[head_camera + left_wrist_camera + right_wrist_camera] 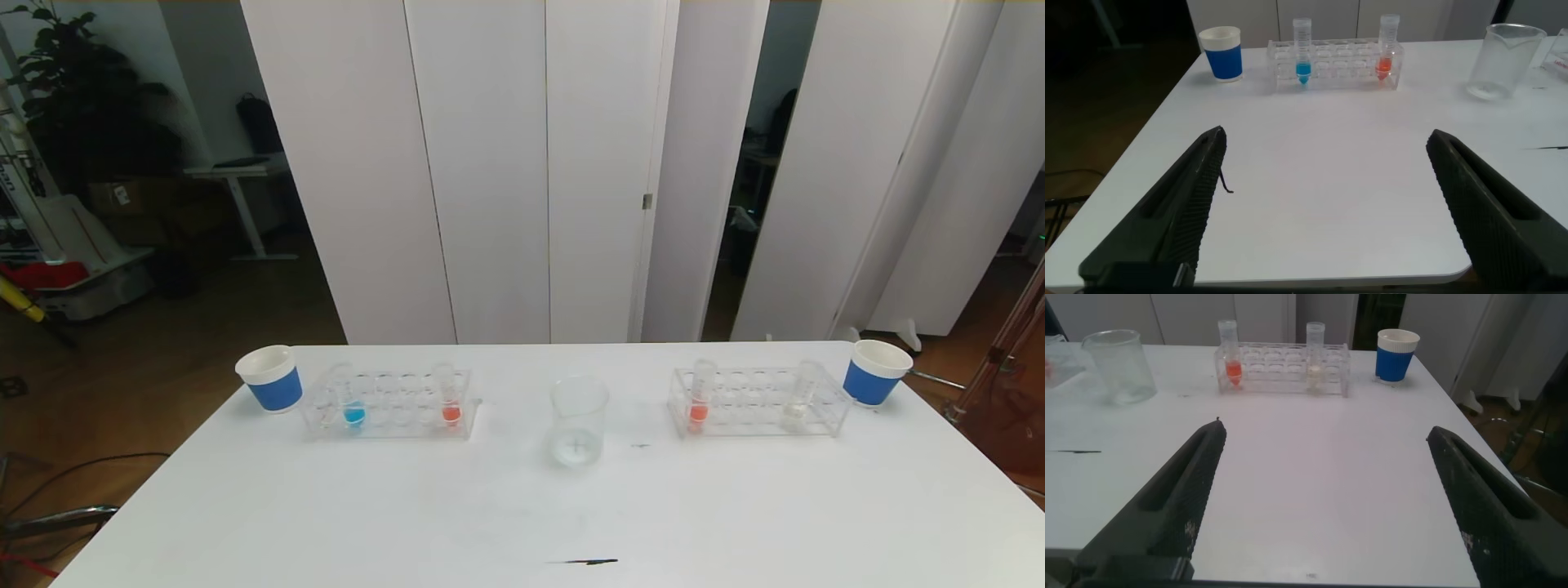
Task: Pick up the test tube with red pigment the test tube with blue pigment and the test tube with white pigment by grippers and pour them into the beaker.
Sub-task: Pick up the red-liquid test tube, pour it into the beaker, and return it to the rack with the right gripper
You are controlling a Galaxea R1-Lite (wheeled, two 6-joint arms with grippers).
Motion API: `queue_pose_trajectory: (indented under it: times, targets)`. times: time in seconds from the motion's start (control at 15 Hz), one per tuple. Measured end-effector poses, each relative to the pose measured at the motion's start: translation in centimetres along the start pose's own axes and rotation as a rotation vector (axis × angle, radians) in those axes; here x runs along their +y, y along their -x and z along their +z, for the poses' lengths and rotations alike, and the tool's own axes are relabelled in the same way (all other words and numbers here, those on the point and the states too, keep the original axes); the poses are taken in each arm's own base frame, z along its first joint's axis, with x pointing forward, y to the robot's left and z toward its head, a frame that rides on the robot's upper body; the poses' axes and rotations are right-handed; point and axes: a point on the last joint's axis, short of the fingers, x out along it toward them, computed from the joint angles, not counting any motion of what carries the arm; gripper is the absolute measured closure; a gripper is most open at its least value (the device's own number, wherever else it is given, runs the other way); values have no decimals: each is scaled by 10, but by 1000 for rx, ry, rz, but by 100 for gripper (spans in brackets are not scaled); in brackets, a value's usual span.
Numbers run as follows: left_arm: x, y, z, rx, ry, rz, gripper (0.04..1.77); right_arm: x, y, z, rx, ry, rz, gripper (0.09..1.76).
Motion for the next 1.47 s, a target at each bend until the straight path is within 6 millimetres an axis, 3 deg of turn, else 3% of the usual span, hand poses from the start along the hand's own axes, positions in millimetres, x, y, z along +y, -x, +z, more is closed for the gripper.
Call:
queue_pose_trajectory:
  times: [1.47]
  targets:
    - [0,0,0,0,0,0,6,0,0,0,0,0,1,9]
